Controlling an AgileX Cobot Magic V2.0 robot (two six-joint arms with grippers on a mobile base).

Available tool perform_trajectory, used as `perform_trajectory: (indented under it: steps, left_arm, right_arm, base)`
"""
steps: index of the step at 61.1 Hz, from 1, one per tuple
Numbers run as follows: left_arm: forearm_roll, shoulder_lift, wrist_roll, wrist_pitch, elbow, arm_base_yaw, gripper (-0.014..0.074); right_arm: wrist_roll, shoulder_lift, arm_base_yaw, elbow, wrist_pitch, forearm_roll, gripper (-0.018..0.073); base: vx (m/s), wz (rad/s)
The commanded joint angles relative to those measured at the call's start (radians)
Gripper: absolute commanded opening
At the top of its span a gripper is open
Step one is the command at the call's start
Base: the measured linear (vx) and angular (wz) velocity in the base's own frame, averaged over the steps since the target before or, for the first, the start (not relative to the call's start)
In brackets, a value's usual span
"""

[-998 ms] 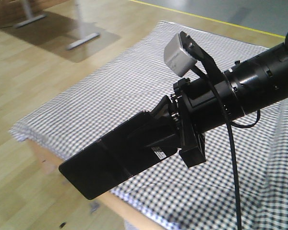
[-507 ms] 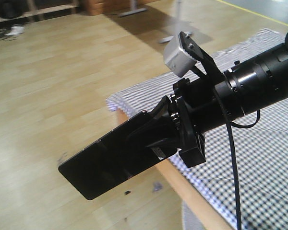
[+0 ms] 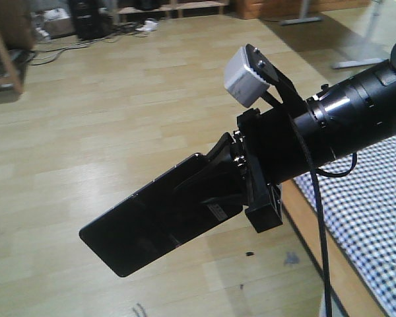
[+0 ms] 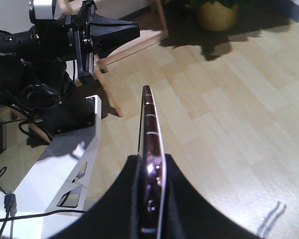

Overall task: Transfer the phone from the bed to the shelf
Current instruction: 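Hold the smartphone in the right gripper while the base turns away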

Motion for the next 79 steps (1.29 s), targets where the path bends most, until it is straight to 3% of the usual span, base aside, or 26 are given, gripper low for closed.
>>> perform_trajectory:
  steps: [1, 29, 79]
  left_arm:
    - [-0.009, -0.004, -0.006, -0.072, -0.023, -0.003, 0.0001]
    - [-0.009, -0.004, -0.006, -0.072, -0.023, -0.003, 0.0001]
    - [-0.009, -0.004, -0.006, -0.072, -0.023, -0.003, 0.0001]
  right_arm:
    - [0.003, -0.038, -0.002, -0.026, 0.061, 0.08, -0.0002]
    - [0.003, -0.038, -0.002, -0.026, 0.06, 0.08, -0.0002]
    - [0.003, -0.038, -0.002, -0.026, 0.06, 0.08, -0.0002]
  base:
    - [-0.14, 0.55]
    - [-0.09, 0.36]
    - [0.06, 0.08]
